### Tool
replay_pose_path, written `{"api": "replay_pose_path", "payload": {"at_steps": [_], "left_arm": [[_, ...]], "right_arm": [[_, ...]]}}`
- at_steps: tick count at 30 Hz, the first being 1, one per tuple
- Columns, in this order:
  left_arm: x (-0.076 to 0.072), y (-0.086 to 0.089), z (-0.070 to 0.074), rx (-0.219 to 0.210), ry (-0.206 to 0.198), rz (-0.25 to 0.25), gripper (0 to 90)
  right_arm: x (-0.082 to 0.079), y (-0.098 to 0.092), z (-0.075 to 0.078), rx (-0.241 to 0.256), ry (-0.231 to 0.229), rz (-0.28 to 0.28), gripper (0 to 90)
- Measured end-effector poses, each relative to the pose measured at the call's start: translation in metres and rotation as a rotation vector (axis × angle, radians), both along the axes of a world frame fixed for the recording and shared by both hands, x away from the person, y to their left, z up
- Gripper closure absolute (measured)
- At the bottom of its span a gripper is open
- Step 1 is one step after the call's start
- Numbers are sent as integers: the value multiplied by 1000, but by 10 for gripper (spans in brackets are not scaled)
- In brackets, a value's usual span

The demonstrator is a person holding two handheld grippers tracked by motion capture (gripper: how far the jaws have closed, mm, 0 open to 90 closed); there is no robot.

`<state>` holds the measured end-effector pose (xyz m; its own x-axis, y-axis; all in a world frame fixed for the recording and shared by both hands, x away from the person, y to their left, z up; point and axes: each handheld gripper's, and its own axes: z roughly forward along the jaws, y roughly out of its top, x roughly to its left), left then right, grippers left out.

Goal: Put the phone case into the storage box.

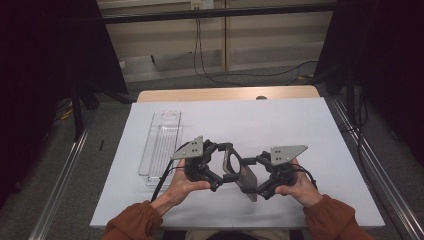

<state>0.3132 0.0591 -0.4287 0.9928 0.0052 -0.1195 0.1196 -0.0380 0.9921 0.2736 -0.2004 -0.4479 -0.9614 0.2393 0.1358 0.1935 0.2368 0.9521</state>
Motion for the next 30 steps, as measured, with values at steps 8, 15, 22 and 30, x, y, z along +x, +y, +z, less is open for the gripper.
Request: {"api": "replay_pose_path", "payload": {"at_steps": [8,15,22,30], "left_arm": [[-1,-1,0,3,-11,-26,46],[-2,-1,0,0,-14,-43,87],[-2,-1,0,3,3,-38,103],[-2,-3,-1,9,20,-36,112]], "right_arm": [[0,1,0,3,10,18,121],[-1,2,0,6,8,21,121],[-1,2,-1,2,0,15,121],[-1,1,-1,-18,7,6,120]]}}
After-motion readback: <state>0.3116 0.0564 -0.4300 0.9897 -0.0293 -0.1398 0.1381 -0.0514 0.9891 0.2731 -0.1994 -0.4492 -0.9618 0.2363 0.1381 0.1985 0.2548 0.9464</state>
